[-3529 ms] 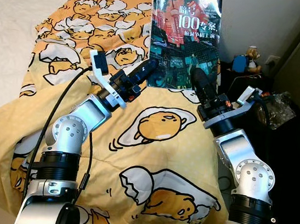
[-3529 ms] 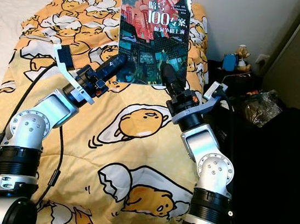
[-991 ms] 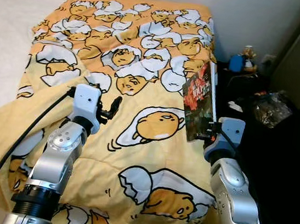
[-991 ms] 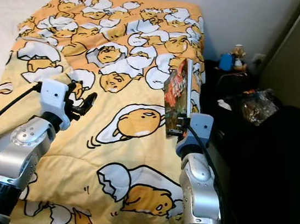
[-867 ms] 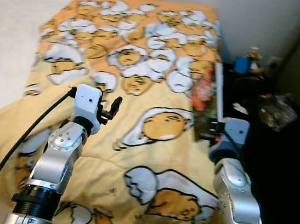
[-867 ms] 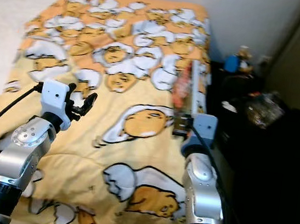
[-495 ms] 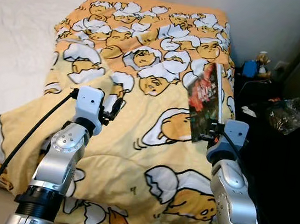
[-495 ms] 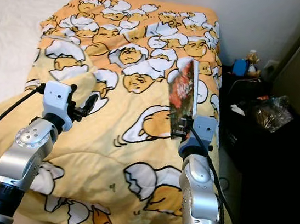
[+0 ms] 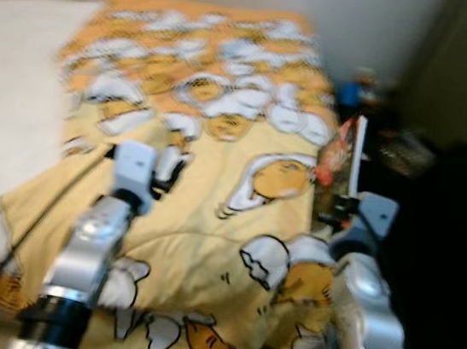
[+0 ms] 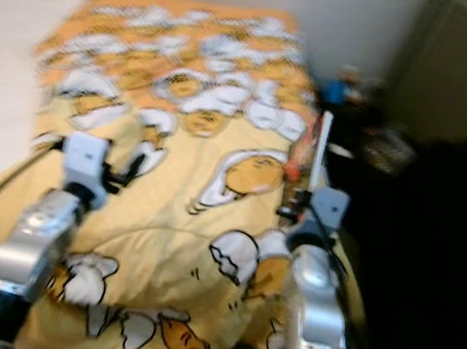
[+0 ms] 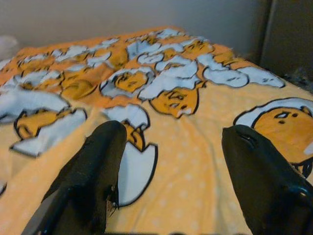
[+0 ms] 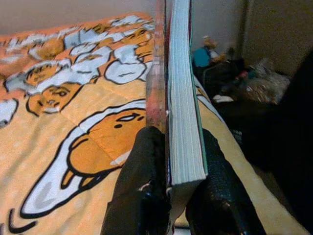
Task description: Clean up the room
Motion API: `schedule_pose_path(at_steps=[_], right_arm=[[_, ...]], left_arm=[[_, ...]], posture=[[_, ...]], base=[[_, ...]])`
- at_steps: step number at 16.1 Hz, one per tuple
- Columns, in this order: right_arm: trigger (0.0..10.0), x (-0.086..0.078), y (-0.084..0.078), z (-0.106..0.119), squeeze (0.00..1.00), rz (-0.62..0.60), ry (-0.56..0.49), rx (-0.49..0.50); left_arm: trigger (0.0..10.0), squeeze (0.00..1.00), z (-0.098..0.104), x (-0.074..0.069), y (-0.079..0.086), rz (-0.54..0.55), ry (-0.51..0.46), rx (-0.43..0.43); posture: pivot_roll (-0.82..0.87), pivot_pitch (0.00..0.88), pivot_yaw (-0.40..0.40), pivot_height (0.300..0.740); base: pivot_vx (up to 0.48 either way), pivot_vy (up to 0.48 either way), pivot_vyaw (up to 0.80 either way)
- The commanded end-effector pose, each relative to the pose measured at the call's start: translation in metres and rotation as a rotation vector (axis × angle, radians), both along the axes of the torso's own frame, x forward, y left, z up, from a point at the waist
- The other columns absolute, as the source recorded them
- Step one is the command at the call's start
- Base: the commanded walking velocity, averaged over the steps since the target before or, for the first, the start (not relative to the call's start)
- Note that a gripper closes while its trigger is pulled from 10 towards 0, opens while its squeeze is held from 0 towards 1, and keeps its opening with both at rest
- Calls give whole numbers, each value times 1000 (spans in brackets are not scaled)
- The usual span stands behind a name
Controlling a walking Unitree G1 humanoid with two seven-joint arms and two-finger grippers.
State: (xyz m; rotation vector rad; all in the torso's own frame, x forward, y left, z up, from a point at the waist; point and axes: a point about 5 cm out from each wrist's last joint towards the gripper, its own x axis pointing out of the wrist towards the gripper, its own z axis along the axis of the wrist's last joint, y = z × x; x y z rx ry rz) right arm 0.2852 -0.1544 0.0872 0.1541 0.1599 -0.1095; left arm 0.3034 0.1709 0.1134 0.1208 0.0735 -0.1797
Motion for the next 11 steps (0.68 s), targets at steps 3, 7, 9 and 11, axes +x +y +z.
schedule_pose_path(at_steps=[3,7,9,11], right_arm=[[10000,6,-9,17,0,-60,-81,-53],[10000,4,2,13,0,57,-34,-89],[10000,4,8,13,0,126,-38,-200],[10000,5,15,19,0,164,-77,-186]], left_arm=[[10000,0,3,1,-6,-14,-6,0],[10000,0,-3,-1,-1,0,12,6],[10000,0,-5,-2,-1,-2,16,13],[10000,0,-4,-1,-1,-3,13,12]], posture=[[-78,0,50,740],[-76,0,49,740],[-76,0,47,740],[-76,0,45,740]], base=[[0,371,-800],[0,371,-400],[0,371,0],[0,371,0]])
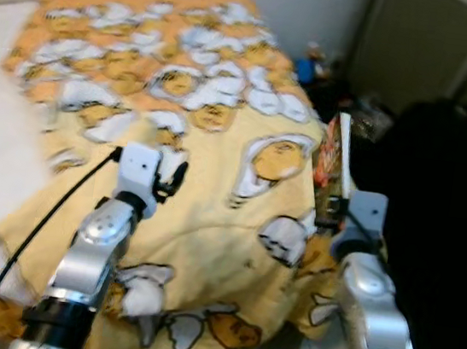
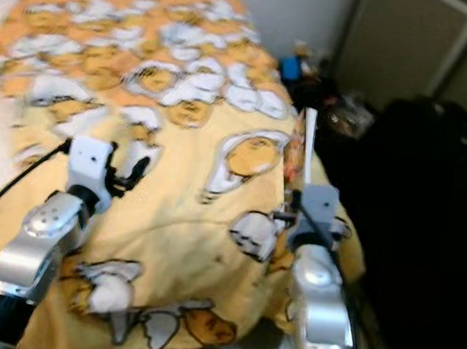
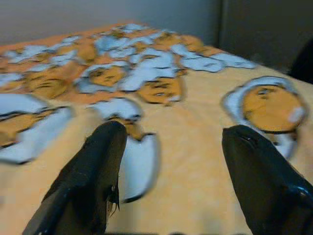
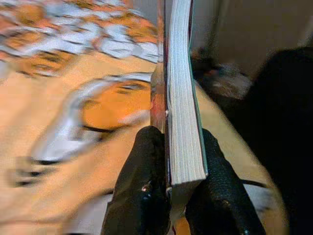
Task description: Clean up the room
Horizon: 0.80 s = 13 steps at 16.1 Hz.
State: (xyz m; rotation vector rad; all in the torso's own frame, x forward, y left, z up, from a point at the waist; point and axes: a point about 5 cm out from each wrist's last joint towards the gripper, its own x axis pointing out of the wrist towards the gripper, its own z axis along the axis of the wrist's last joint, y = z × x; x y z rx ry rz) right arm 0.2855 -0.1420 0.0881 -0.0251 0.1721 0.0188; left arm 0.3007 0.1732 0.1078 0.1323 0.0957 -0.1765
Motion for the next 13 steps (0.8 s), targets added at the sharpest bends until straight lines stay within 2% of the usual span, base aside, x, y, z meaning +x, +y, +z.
schedule_pose_path(at_steps=[1,9,13], right_arm=[[10000,6,8,25,0,61,-127,8],[10000,6,3,27,0,22,-126,23],[10000,8,0,27,0,-24,-130,-27]], left_arm=[[10000,0,2,2,-3,-6,-10,-3],[10000,0,8,5,-3,6,-26,-19],[10000,0,8,5,-4,5,-28,-17]], posture=[[-76,0,47,740],[-75,0,46,740],[-75,0,46,740]], base=[[0,364,0],[0,377,0],[0,392,0]])
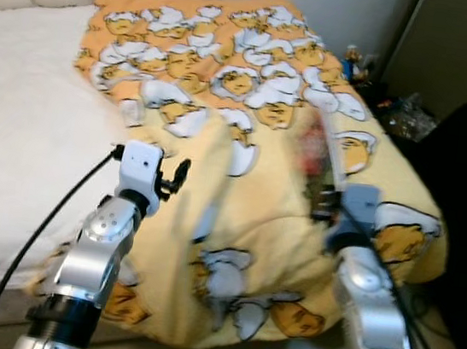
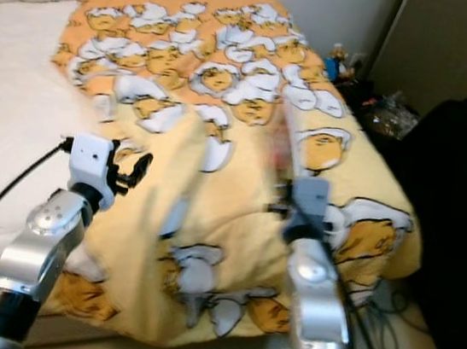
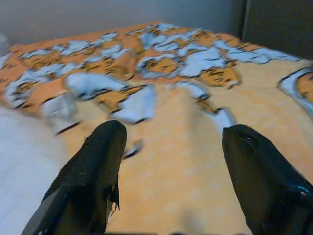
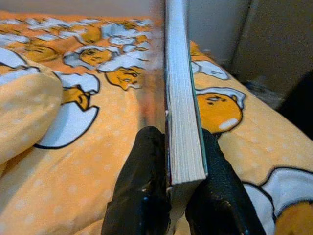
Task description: Clean up the room
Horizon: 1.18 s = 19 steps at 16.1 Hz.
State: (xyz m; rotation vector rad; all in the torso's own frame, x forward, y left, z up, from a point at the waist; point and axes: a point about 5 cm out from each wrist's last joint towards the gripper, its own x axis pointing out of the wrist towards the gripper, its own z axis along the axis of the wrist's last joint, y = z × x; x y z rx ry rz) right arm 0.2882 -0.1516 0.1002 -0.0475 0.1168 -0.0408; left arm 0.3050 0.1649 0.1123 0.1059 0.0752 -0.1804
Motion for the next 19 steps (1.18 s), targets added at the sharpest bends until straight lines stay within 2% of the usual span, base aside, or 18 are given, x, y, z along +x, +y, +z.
schedule_pose_path(at_steps=[1,12,13,14,15,16,17,19], right_arm=[[10000,5,8,17,0,32,-81,10],[10000,5,12,20,0,56,-99,7],[9255,5,12,20,0,62,-101,12],[0,5,13,20,0,69,-105,18],[1373,4,15,20,0,84,-106,11],[4941,4,15,20,0,85,-104,-1],[10000,4,15,19,0,83,-101,-11],[10000,4,15,18,0,83,-99,-7]], left_arm=[[10000,0,4,1,4,10,-12,10],[10000,0,4,2,5,19,-15,5],[10000,0,4,2,5,19,-15,5],[10000,0,4,2,5,19,-15,5],[10000,0,4,2,5,20,-13,3],[10000,0,4,2,5,21,-12,3],[10000,0,3,2,5,23,-11,3],[10000,0,3,2,5,25,-10,3]], posture=[[-75,0,46,740],[-71,0,44,740],[-71,0,44,740],[-71,0,44,740],[-71,0,44,740],[-71,0,44,740],[-70,0,43,740],[-70,0,43,740]], base=[[0,394,0],[0,394,0],[0,398,0],[0,398,0],[0,398,0],[0,398,0],[0,398,0],[0,394,0]])
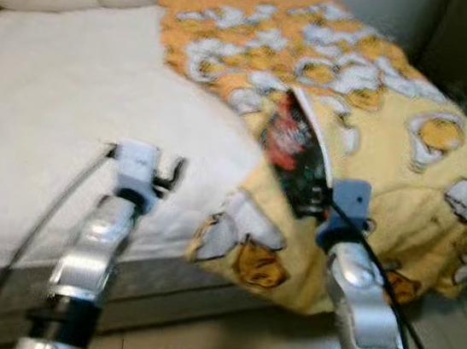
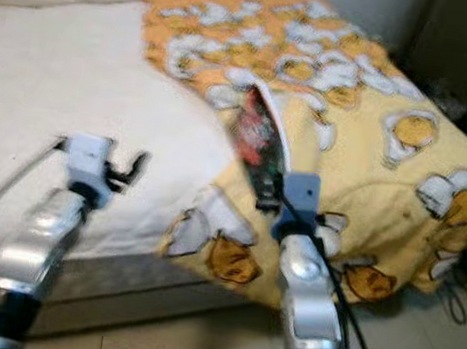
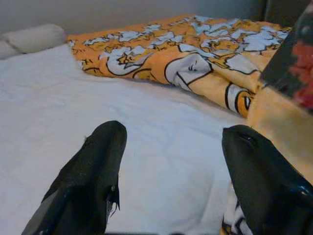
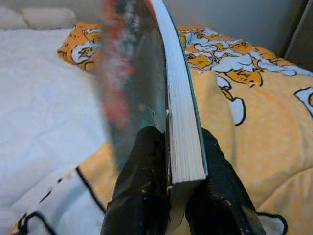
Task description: Clean up the room
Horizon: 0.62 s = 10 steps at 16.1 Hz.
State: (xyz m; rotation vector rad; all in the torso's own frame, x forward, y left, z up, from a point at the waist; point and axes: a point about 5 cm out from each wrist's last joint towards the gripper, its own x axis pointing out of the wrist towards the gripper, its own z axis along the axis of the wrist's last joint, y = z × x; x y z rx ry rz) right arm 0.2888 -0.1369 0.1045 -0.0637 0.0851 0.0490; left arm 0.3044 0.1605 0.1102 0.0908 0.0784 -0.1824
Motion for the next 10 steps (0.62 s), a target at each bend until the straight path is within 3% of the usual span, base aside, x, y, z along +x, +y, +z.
schedule_pose_path(at_steps=[1,10], right_arm=[[10000,3,0,13,0,-14,-64,6],[10000,3,-1,10,0,-23,-55,7]], left_arm=[[10000,0,5,3,9,28,-15,18],[10000,0,4,4,12,53,-16,23]], posture=[[-68,0,41,740],[-64,0,38,740]], base=[[0,398,0],[0,396,0]])
